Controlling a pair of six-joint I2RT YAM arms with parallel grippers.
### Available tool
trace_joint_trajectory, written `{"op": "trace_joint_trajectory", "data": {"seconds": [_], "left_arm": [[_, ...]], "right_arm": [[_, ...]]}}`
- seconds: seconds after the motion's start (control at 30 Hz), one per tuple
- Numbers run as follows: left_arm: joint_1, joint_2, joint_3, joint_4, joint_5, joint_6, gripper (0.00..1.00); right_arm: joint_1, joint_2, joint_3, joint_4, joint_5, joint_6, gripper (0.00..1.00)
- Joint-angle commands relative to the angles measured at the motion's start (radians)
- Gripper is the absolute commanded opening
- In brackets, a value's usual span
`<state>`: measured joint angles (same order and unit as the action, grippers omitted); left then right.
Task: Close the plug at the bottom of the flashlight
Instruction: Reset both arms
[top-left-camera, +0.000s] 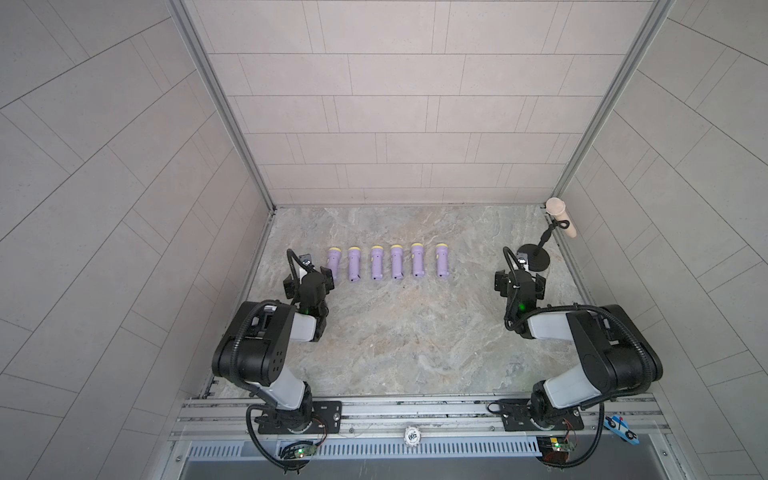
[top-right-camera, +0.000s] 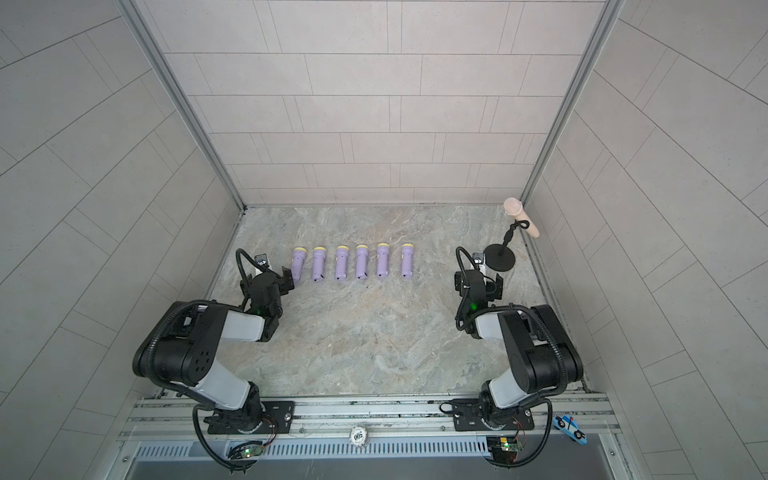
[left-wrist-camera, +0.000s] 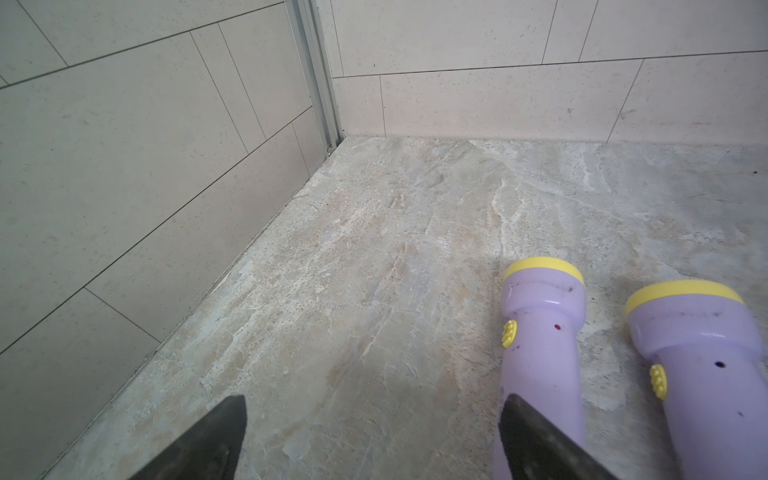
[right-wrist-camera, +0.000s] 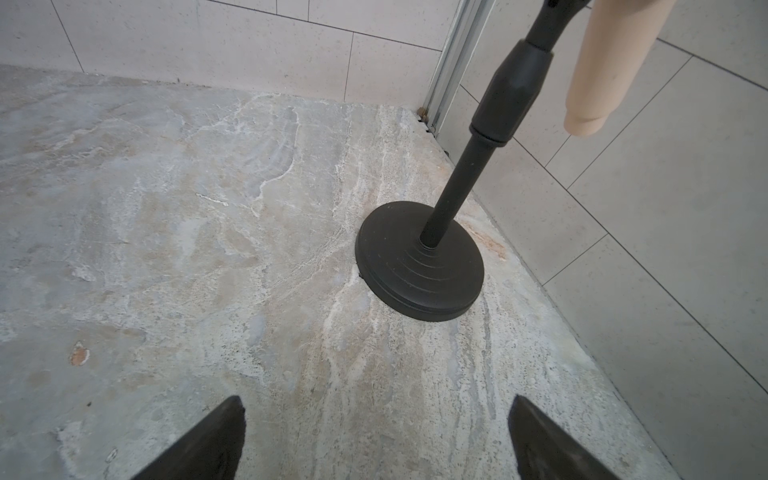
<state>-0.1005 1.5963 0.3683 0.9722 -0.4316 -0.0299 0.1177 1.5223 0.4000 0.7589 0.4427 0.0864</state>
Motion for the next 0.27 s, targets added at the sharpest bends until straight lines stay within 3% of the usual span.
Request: {"op": "trace_joint_trajectory", "data": {"seconds": [0.0,0.13,0.23], "left_arm": [[0.001,0.002,0.017,-0.008,-0.009,-0.003,1.0],[0.057,-0.004,0.047,-0.084,0.249,0.015,1.0],[0.059,-0.015,0.025,-0.052,0.256,0.02,1.0]], "right_arm": [[0.002,-0.012,0.012,0.009,0.016,0.004,1.0],[0.0,-0.011,0.012,0.009,0.015,0.003,1.0],[0.001,-0.011,0.012,0.008,0.016,0.004,1.0]]}}
